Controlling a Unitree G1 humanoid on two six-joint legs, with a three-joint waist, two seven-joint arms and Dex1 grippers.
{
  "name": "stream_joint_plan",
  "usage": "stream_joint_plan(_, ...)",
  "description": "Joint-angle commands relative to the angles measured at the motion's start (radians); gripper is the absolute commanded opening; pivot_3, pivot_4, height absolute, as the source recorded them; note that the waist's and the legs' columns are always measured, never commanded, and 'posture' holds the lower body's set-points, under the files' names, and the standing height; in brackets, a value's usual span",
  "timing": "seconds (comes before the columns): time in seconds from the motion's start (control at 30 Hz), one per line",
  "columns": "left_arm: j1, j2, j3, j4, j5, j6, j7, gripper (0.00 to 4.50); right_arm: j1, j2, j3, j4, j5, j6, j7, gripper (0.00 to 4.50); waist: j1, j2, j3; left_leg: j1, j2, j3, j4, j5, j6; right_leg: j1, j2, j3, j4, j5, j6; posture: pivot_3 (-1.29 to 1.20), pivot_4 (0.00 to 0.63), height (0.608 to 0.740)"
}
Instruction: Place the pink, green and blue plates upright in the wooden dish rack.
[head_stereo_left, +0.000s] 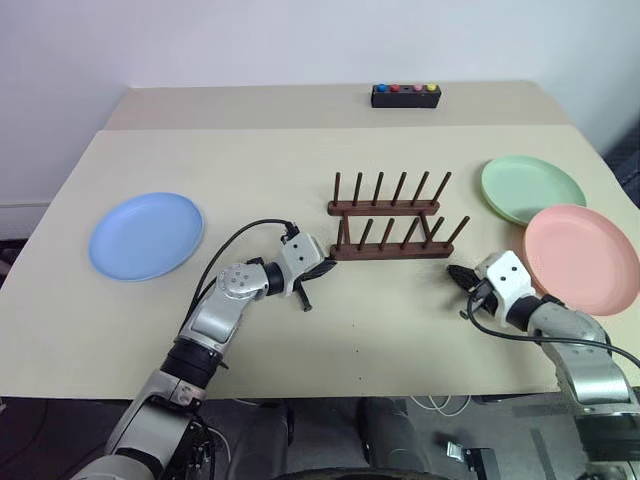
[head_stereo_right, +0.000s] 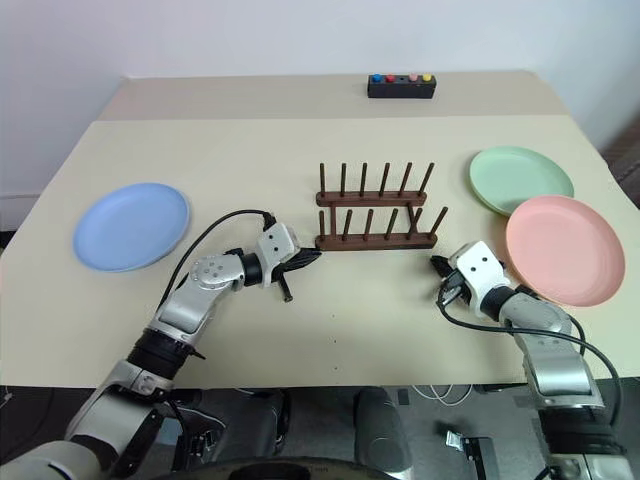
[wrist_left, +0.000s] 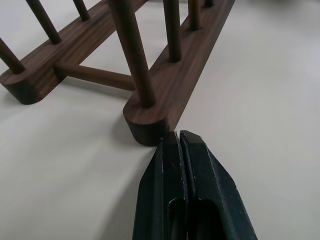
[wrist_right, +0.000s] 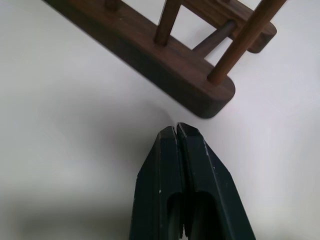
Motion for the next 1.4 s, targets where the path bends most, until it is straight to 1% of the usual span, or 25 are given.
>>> stream_joint_plan(0.03, 0.045, 0.024, 0.037, -0.123, -0.077, 0.031, -0.057, 0.0, 0.05, -0.053, -0.143, -0.128, 0.086, 0.058, 0.025, 0.25, 0.001, 0.0, 0.0, 0.0, 0.0, 0.0, 0.0, 0.0, 0.0, 0.0, 0.0, 0.0, 0.0, 0.0, 0.0, 0.0, 0.15, 0.74)
stream_joint_plan(0.1, 0.071, 0.037, 0.038, -0.174, -0.106, 0.062, -0.082, 0.0, 0.071, -0.066, -0.199, -0.158, 0.11, 0.091, 0.017, 0.82, 0.0, 0.0, 0.0, -0.001, 0.0, 0.0, 0.0, 0.0, 0.0, 0.0, 0.0, 0.0, 0.0, 0.0, 0.0, 0.0, 0.15, 0.74)
stream_joint_plan(0.17, 0.096, 0.043, 0.041, -0.226, -0.14, 0.106, -0.095, 0.0, 0.086, -0.081, -0.244, -0.17, 0.104, 0.109, 0.005, 1.75, 0.002, 0.0, 0.0, 0.0, 0.0, 0.0, 0.0, 0.0, 0.0, 0.0, 0.0, 0.0, 0.0, -0.001, -0.002, 0.0, 0.15, 0.74)
stream_joint_plan(0.23, 0.116, 0.045, 0.037, -0.274, -0.163, 0.154, -0.098, 0.0, 0.095, -0.1, -0.288, -0.16, 0.065, 0.117, -0.029, 2.73, 0.002, 0.0, 0.0, 0.0, 0.0, 0.0, 0.0, 0.0, 0.0, 0.0, 0.0, 0.0, 0.0, -0.002, -0.003, 0.0, 0.15, 0.74)
stream_joint_plan(0.33, 0.134, 0.042, 0.029, -0.32, -0.185, 0.183, -0.107, 0.0, 0.106, -0.12, -0.307, -0.134, 0.01, 0.112, -0.066, 4.25, 0.003, 0.0, 0.001, -0.001, 0.0, 0.0, 0.001, 0.0, 0.0, 0.0, 0.0, 0.0, -0.001, -0.002, -0.003, 0.0, 0.15, 0.74)
stream_joint_plan(0.37, 0.135, 0.033, 0.031, -0.33, -0.197, 0.185, -0.106, 0.0, 0.11, -0.124, -0.306, -0.132, -0.009, 0.119, -0.08, 4.46, 0.003, 0.0, 0.001, -0.001, 0.0, 0.0, 0.0, 0.0, 0.0, 0.0, 0.0, 0.0, -0.001, -0.002, -0.003, 0.0, 0.15, 0.74)
stream_joint_plan(0.43, 0.132, 0.02, 0.026, -0.338, -0.199, 0.184, -0.096, 0.0, 0.129, -0.138, -0.295, -0.144, -0.066, 0.156, -0.113, 4.46, 0.004, 0.0, 0.001, -0.001, 0.0, 0.0, 0.001, 0.0, 0.0, 0.0, 0.0, 0.0, -0.001, -0.002, -0.004, 0.0, 0.15, 0.74)
stream_joint_plan(0.5, 0.129, 0.011, 0.029, -0.341, -0.196, 0.193, -0.081, 0.0, 0.145, -0.146, -0.291, -0.16, -0.091, 0.188, -0.121, 4.46, 0.004, 0.0, 0.001, -0.001, 0.0, 0.0, 0.001, 0.0, 0.0, 0.0, 0.0, 0.0, -0.001, -0.002, -0.004, 0.0, 0.15, 0.74)
stream_joint_plan(0.53, 0.131, 0.001, 0.037, -0.345, -0.196, 0.192, -0.063, 0.0, 0.15, -0.14, -0.299, -0.159, -0.066, 0.197, -0.101, 4.46, 0.004, 0.0, 0.001, -0.001, 0.0, 0.0, 0.001, 0.0, 0.0, 0.0, 0.0, 0.0, -0.001, -0.002, -0.004, 0.0, 0.15, 0.74)
stream_joint_plan(0.6, 0.139, -0.011, 0.045, -0.354, -0.18, 0.179, -0.023, 0.0, 0.162, -0.133, -0.303, -0.146, -0.065, 0.186, -0.094, 4.46, 0.003, -0.001, 0.001, -0.001, 0.0, 0.0, 0.001, 0.0, 0.0, 0.0, 0.0, 0.0, -0.001, -0.002, -0.004, 0.0, 0.15, 0.74)
stream_joint_plan(0.7, 0.141, -0.02, 0.047, -0.352, -0.178, 0.166, -0.002, 0.0, 0.147, -0.116, -0.302, -0.112, -0.053, 0.22, -0.111, 4.46, 0.001, -0.001, 0.001, -0.001, 0.0, 0.0, 0.0, 0.0, 0.0, 0.0, 0.0, 0.0, -0.001, -0.002, -0.004, 0.0, 0.15, 0.74)
stream_joint_plan(0.77, 0.135, -0.017, 0.034, -0.344, -0.186, 0.132, -0.033, 0.0, 0.146, -0.111, -0.293, -0.096, -0.053, 0.233, -0.112, 4.46, 0.003, -0.001, 0.001, -0.001, 0.0, 0.0, 0.0, 0.0, 0.0, 0.0, 0.0, 0.0, -0.001, -0.002, -0.004, 0.0, 0.15, 0.74)
stream_joint_plan(0.8, 0.135, -0.004, 0.027, -0.342, -0.208, 0.13, -0.078, 0.0, 0.147, -0.109, -0.289, -0.098, -0.049, 0.239, -0.106, 4.46, 0.003, -0.001, 0.001, -0.001, 0.0, 0.0, 0.001, 0.0, 0.0, 0.0, 0.0, 0.0, -0.001, -0.002, -0.004, 0.0, 0.15, 0.74)
stream_joint_plan(0.93, 0.126, 0.037, 0.001, -0.325, -0.173, 0.119, -0.112, 0.0, 0.154, -0.1, -0.279, -0.114, -0.032, 0.28, -0.09, 4.46, 0.003, -0.001, 0.001, -0.002, 0.0, 0.0, 0.0, 0.0, 0.0, -0.001, 0.0, 0.0, -0.001, -0.002, -0.004, 0.0, 0.15, 0.74)
stream_joint_plan(1.03, 0.136, 0.057, 0.017, -0.36, -0.27, 0.153, -0.201, 0.0, 0.15, -0.095, -0.274, -0.112, -0.033, 0.306, -0.096, 3.67, 0.003, -0.001, 0.001, -0.003, 0.0, 0.0, 0.001, 0.0, 0.0, -0.001, 0.0, 0.0, -0.001, -0.002, -0.004, 0.0, 0.15, 0.74)
stream_joint_plan(1.1, 0.135, 0.06, 0.016, -0.361, -0.286, 0.158, -0.219, 0.0, 0.151, -0.095, -0.27, -0.112, -0.034, 0.312, -0.099, 2.7, 0.003, -0.001, 0.001, -0.003, 0.0, 0.0, 0.001, 0.0, 0.0, -0.002, 0.0, 0.0, -0.001, -0.002, -0.004, 0.0, 0.15, 0.74)
stream_joint_plan(1.17, 0.133, 0.063, 0.012, -0.36, -0.288, 0.16, -0.227, 0.0, 0.151, -0.094, -0.27, -0.116, -0.033, 0.317, -0.102, 1.59, 0.003, 0.0, 0.001, -0.003, 0.0, 0.0, 0.001, 0.0, 0.0, -0.002, 0.0, 0.0, -0.001, -0.002, -0.004, 0.0, 0.15, 0.74)
stream_joint_plan(1.2, 0.133, 0.063, 0.01, -0.357, -0.285, 0.159, -0.227, 0.0, 0.152, -0.094, -0.27, -0.118, -0.034, 0.32, -0.103, 1.16, 0.003, -0.001, 0.001, -0.003, 0.0, 0.0, 0.001, 0.0, 0.0, -0.002, 0.0, 0.0, -0.001, -0.002, -0.004, 0.0, 0.15, 0.74)
stream_joint_plan(1.27, 0.136, 0.061, 0.007, -0.355, -0.28, 0.158, -0.226, 0.0, 0.157, -0.095, -0.274, -0.127, -0.036, 0.325, -0.106, 0.13, 0.003, -0.001, 0.001, -0.003, 0.0, 0.0, 0.001, 0.0, 0.0, -0.002, 0.0, 0.0, -0.001, -0.002, -0.004, 0.0, 0.15, 0.74)
stream_joint_plan(1.3, 0.136, 0.06, 0.006, -0.353, -0.279, 0.157, -0.226, 0.0, 0.158, -0.096, -0.276, -0.132, -0.037, 0.327, -0.109, 0.05, 0.003, -0.001, 0.001, -0.003, 0.0, 0.0, 0.001, 0.0, 0.0, -0.002, 0.0, 0.0, -0.001, -0.002, -0.004, 0.0, 0.15, 0.74)
stream_joint_plan(1.4, 0.139, 0.057, 0.003, -0.351, -0.277, 0.154, -0.225, 0.0, 0.171, -0.099, -0.283, -0.154, -0.038, 0.333, -0.111, 0.05, 0.003, -0.001, 0.001, -0.003, 0.0, 0.0, 0.001, 0.0, 0.0, -0.002, 0.0, 0.0, -0.001, -0.002, -0.004, 0.0, 0.15, 0.74)
